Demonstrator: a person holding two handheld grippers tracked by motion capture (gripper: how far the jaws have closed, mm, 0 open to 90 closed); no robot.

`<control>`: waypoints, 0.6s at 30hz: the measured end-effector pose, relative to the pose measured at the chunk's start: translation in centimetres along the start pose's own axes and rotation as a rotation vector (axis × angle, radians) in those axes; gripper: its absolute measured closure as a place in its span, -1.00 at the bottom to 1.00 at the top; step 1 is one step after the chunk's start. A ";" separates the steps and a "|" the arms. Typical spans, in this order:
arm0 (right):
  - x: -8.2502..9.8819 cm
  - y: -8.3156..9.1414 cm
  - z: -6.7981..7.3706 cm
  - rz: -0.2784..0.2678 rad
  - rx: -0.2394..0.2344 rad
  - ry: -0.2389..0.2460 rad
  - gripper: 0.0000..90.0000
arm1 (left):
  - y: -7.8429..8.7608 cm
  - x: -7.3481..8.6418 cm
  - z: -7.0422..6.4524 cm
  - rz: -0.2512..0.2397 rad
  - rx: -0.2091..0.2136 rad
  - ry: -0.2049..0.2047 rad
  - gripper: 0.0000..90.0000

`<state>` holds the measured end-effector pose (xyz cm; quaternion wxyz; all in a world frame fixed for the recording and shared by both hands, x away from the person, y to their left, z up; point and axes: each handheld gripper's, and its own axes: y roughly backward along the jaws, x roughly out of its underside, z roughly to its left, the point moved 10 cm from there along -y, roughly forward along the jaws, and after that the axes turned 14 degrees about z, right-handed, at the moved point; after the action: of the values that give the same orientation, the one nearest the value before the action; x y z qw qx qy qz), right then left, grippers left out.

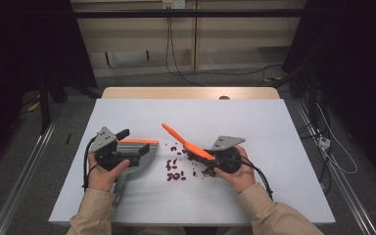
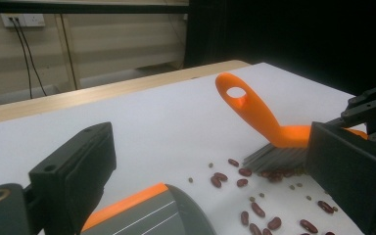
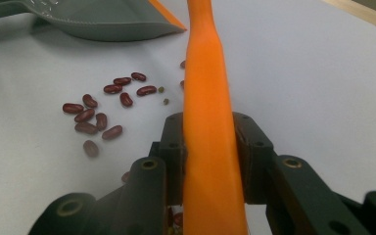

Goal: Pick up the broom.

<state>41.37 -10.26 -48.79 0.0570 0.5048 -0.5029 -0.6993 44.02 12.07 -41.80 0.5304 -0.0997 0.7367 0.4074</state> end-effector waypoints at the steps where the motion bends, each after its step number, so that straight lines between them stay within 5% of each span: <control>1: 0.0 0.0 0.1 0.002 -0.001 0.004 0.55 | 0.0 0.0 0.0 0.000 -0.001 -0.001 -0.88; 10: -0.1 0.3 0.5 -0.009 -0.010 0.012 0.56 | 0.0 0.1 0.0 0.004 0.001 0.004 -0.89; 18: -1.3 1.6 -1.1 -0.079 -0.009 -0.031 0.56 | 0.0 0.3 0.0 0.005 0.001 0.005 -0.89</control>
<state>42.17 -10.99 -46.76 0.0237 0.5132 -0.4803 -0.7109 43.91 12.21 -42.04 0.5277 -0.0984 0.7384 0.4081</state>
